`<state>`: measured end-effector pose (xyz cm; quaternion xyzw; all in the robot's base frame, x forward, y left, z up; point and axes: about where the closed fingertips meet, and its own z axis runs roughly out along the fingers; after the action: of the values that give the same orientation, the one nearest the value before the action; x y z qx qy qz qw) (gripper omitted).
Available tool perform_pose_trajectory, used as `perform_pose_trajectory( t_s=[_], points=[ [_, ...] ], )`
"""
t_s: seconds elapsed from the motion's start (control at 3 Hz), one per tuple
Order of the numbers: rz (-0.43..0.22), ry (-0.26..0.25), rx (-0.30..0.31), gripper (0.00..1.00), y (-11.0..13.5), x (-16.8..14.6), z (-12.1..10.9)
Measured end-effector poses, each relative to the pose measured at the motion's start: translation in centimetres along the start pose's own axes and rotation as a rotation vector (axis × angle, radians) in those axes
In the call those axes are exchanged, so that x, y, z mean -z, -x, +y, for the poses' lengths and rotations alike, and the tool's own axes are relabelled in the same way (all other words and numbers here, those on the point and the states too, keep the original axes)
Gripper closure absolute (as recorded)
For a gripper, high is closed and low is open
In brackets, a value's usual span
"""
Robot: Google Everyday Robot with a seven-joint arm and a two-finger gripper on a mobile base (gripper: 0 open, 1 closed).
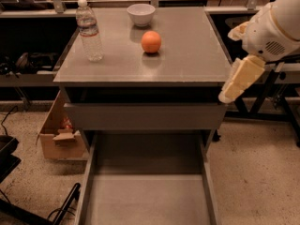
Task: Place orange into middle drawer
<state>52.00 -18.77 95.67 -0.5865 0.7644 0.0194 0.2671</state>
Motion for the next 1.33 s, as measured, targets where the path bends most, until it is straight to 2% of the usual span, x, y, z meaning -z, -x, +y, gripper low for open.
perform_pose_trajectory(
  t_s=[0.67, 1.0, 1.33],
  points=[
    [-0.327, -0.018, -0.035, 0.00, 7.9, -8.6, -7.1],
    [-0.402, -0.042, -0.060, 0.00, 10.4, -11.1, -8.9],
    [-0.410, -0.053, -0.064, 0.00, 10.6, -11.4, -9.3]
  ],
)
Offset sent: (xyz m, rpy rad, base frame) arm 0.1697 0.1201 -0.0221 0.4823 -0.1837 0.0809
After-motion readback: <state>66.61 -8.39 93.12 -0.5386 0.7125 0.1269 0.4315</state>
